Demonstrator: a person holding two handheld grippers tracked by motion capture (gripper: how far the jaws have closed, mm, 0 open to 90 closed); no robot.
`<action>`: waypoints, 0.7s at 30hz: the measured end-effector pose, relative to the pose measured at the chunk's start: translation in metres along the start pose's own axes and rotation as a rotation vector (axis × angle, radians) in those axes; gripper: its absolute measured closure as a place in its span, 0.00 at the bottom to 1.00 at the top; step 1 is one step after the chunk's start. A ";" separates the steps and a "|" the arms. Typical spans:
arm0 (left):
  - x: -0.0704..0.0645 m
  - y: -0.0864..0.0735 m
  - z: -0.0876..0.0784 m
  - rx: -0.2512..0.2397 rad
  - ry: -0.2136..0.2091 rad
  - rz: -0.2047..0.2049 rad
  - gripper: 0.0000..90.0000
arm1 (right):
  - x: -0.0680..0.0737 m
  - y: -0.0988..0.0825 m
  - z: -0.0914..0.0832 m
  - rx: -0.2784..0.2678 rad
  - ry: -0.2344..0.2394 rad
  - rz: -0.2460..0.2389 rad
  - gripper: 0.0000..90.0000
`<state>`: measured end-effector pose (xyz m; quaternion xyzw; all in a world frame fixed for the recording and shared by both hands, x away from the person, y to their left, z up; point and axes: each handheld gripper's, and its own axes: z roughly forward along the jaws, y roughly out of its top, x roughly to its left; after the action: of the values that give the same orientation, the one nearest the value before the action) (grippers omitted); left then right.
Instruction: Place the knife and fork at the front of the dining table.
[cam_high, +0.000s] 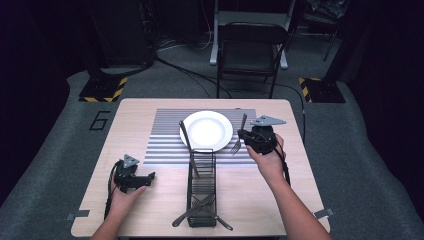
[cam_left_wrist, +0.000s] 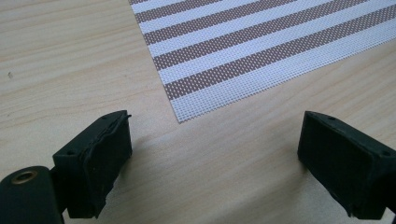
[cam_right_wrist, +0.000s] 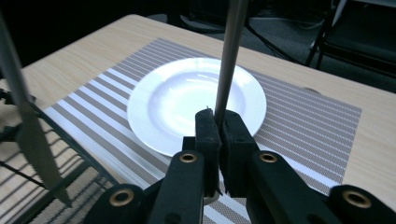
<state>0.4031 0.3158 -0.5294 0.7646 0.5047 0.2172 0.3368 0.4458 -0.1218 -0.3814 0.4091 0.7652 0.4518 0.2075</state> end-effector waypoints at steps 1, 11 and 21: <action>0.000 0.000 0.000 0.000 0.000 0.001 0.11 | -0.001 -0.002 0.003 0.007 -0.007 0.001 0.96; 0.000 0.000 0.000 0.000 0.000 0.000 0.11 | -0.011 -0.022 0.023 0.057 -0.021 0.045 0.96; 0.000 0.000 0.000 -0.001 0.000 -0.001 0.11 | -0.019 -0.030 0.035 0.070 -0.004 0.095 0.96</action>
<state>0.4031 0.3158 -0.5295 0.7643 0.5050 0.2173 0.3372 0.4673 -0.1267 -0.4255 0.4528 0.7597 0.4335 0.1728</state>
